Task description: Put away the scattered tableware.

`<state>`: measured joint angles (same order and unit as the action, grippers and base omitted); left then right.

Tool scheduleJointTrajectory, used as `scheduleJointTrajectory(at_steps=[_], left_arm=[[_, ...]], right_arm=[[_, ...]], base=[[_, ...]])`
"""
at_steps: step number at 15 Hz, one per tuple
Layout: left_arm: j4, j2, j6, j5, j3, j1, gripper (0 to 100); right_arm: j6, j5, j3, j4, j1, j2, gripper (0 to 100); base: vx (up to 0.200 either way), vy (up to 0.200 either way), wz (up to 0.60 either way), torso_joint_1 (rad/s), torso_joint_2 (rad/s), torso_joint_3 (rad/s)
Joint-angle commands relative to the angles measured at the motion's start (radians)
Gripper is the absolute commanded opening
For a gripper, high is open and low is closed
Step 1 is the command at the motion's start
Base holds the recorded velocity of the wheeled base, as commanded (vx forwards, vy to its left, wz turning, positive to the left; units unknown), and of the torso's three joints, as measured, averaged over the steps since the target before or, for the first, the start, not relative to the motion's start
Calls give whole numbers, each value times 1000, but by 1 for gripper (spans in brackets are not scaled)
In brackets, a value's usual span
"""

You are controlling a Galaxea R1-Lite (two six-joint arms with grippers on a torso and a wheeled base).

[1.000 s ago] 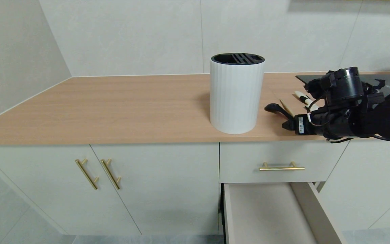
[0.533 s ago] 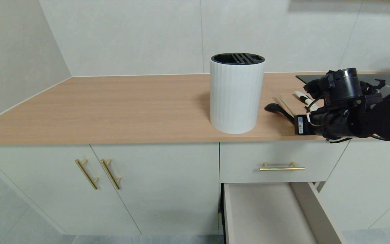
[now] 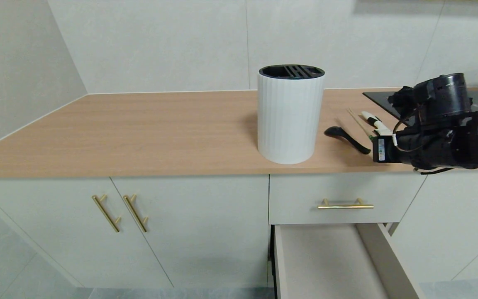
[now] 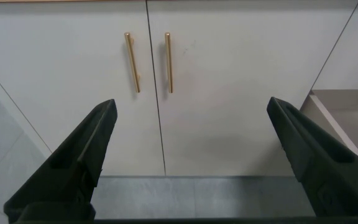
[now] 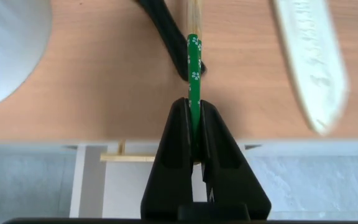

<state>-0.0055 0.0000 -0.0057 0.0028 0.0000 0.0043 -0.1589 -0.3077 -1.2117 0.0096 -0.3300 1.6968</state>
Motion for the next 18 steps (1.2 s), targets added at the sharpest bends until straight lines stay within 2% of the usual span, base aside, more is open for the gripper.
scheduleJointTrajectory(at_steps=[1,4,7,9,11,13,18], left_arm=[[-1,2,0,0,0,0,100],[-1,2,0,0,0,0,100],[-1,0,0,0,0,0,100],[-1,0,0,0,0,0,100],[-1,0,0,0,0,0,100],[-1,2,0,0,0,0,100],[-1,0,0,0,0,0,100]], right_arm=[[1,10,93,20,-4,-203,0],[-1,36,101,239,-40,-376,0],[2,243,156,329,-47,-560,0],[25,266,147,420,-49,-638,0],[76,275,162,440,-53,-672,0],[110,341,196,443,-69,-692,0],[174,354,273,434,-136,-684,0]], base=[[0,0,0,0,0,0],[0,0,0,0,0,0],[0,0,0,0,0,0],[0,0,0,0,0,0],[0,0,0,0,0,0],[0,0,0,0,0,0],[0,0,0,0,0,0]])
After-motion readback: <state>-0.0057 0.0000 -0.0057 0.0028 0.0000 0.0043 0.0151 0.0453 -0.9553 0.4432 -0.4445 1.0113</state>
